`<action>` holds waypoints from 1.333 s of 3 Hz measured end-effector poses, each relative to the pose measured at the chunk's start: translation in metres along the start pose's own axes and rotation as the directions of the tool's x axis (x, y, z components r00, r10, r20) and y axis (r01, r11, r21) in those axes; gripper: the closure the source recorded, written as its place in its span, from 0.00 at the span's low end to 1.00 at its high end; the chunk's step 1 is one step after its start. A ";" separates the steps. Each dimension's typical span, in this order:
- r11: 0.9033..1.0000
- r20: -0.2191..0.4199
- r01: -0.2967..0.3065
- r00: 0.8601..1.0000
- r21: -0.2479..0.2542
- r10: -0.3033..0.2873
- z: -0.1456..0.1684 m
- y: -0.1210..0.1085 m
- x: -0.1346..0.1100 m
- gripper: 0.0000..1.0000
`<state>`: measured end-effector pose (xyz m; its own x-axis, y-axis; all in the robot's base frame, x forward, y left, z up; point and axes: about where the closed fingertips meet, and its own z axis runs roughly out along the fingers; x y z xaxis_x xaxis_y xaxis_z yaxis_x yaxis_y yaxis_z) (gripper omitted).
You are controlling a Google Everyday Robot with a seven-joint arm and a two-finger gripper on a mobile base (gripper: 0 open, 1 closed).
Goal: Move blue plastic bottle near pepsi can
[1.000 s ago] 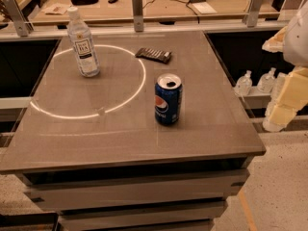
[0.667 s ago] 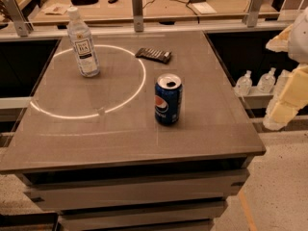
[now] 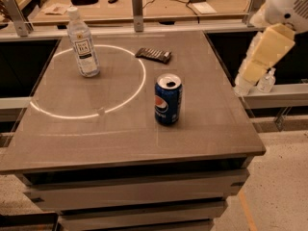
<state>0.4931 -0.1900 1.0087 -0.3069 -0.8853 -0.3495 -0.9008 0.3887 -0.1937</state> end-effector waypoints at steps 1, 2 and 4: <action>1.000 0.139 0.025 0.990 -0.001 -0.025 -0.005 -0.011 -0.027 0.00; 0.998 0.265 0.063 0.963 -0.025 -0.054 -0.008 -0.015 -0.046 0.00; 0.997 0.369 0.058 0.929 -0.047 -0.037 -0.002 -0.033 -0.068 0.00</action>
Offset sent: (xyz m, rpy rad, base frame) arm 0.0318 0.0430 0.0370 0.3658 -0.1124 0.1918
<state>0.5431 -0.1434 1.0404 -0.1383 -0.7424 -0.6555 -0.9305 0.3241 -0.1708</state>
